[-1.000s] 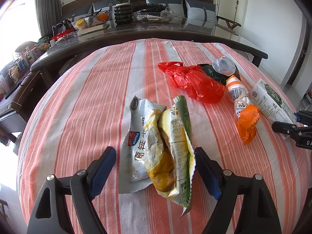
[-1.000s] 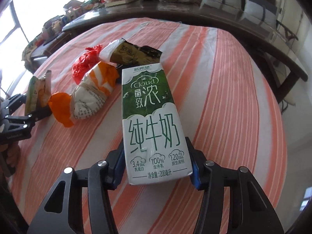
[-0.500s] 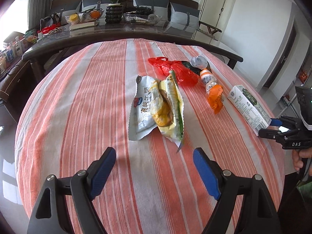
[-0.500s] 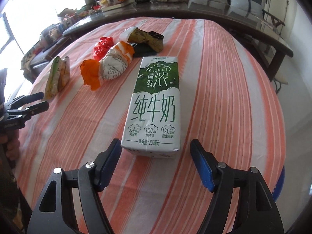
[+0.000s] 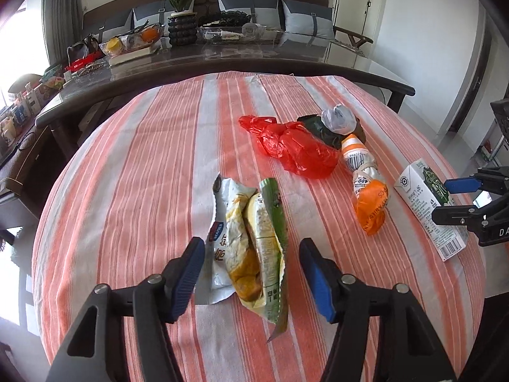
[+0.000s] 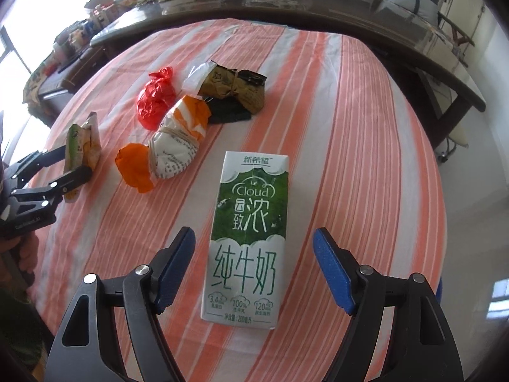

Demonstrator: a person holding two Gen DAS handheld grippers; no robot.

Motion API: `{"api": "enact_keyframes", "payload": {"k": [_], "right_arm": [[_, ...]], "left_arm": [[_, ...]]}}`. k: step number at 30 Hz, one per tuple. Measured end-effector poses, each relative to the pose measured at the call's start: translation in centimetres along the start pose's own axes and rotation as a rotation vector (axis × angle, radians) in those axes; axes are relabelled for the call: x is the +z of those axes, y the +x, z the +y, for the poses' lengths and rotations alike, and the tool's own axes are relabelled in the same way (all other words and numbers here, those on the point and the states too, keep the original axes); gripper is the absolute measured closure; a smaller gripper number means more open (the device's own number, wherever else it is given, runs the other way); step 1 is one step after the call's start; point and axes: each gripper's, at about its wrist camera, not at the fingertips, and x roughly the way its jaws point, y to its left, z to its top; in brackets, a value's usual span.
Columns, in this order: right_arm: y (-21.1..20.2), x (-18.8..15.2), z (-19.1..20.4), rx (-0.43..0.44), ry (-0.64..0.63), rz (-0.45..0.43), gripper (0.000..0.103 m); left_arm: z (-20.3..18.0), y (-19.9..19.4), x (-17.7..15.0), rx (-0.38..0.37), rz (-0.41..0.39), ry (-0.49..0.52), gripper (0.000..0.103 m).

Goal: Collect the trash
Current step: 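Hold the snack bags in the left tool while the right tool grasps the green milk carton, then carry the snack bags and milk carton to the blue wastebasket and open both tools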

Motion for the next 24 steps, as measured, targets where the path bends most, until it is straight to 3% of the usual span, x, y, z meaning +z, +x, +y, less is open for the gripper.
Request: {"api": "enact_keyframes", "payload": {"k": [1, 2, 4, 15, 24], "right_arm": [[0.4, 0.2, 0.2, -0.011, -0.012, 0.012, 0.027], [0.8, 0.2, 0.4, -0.025, -0.025, 0.025, 0.03], [1.2, 0.1, 0.3, -0.045, -0.022, 0.04, 0.052], [-3.6, -2.9, -3.1, 0.031, 0.076, -0.085, 0.053], [-5.2, -5.0, -6.9, 0.084, 0.154, -0.115, 0.053]], "left_arm": [[0.1, 0.1, 0.0, -0.005, 0.004, -0.001, 0.064], [0.3, 0.1, 0.0, -0.016, 0.005, -0.009, 0.064], [0.6, -0.2, -0.2, -0.028, -0.002, -0.023, 0.074], [-1.4, -4.3, -2.5, -0.14, -0.051, -0.026, 0.08], [-8.6, -6.5, -0.9, -0.287, -0.066, 0.036, 0.08]]}}
